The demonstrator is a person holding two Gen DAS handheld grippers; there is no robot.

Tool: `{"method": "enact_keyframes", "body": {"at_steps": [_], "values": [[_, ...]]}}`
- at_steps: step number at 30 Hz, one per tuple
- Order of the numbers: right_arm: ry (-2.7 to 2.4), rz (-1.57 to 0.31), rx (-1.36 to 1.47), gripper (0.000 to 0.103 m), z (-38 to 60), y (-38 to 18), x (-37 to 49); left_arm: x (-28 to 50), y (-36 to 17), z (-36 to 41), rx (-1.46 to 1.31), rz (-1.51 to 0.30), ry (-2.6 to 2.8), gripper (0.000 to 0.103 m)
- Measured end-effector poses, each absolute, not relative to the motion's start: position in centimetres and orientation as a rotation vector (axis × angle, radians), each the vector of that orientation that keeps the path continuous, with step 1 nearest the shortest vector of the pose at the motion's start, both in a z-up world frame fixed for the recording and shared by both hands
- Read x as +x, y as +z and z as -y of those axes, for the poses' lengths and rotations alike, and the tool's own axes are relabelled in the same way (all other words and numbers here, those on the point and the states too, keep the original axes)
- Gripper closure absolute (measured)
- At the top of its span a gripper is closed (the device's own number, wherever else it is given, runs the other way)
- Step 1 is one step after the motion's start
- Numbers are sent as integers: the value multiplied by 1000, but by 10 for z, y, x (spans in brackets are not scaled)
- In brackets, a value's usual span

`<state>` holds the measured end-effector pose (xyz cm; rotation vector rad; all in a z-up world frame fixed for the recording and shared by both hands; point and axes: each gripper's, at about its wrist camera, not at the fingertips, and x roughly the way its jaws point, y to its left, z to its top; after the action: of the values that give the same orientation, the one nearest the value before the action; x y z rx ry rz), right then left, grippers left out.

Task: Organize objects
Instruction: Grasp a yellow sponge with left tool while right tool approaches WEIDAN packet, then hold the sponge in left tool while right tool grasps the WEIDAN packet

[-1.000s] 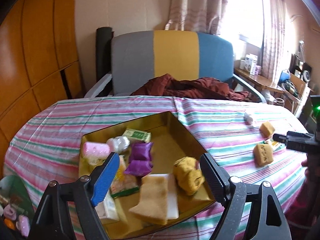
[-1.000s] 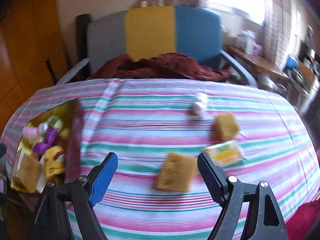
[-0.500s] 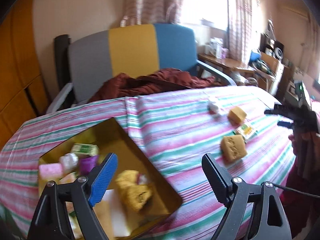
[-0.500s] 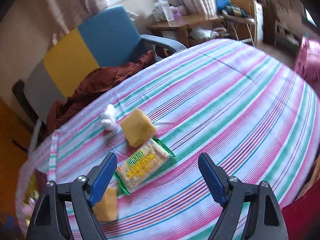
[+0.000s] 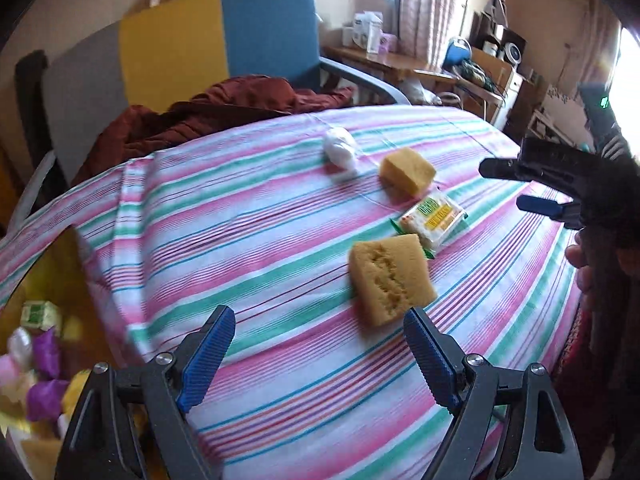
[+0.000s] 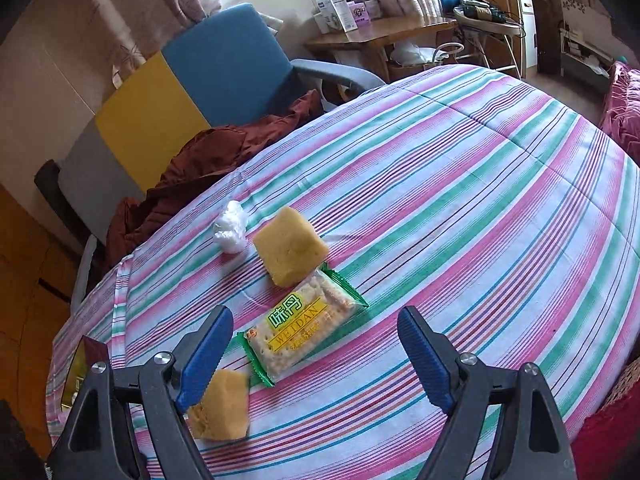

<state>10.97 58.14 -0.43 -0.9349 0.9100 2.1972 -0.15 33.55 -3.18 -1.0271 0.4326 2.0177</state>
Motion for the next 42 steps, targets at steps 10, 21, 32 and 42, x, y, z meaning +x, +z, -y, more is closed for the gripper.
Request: {"method": "enact_keyframes", "body": {"at_steps": [10, 21, 32, 42], "values": [[2187, -912, -957, 17, -583, -7, 106, 2, -57, -397, -1081, -461, 1935, 14], [2168, -896, -1007, 17, -583, -12, 101, -8, -89, -404, -1099, -411, 1867, 45], [2143, -832, -1060, 17, -579, -16, 94, -2, -97, -400, -1039, -443, 1847, 44], [2135, -814, -1080, 17, -578, -17, 93, 4, -100, -400, -996, -462, 1883, 42]]}}
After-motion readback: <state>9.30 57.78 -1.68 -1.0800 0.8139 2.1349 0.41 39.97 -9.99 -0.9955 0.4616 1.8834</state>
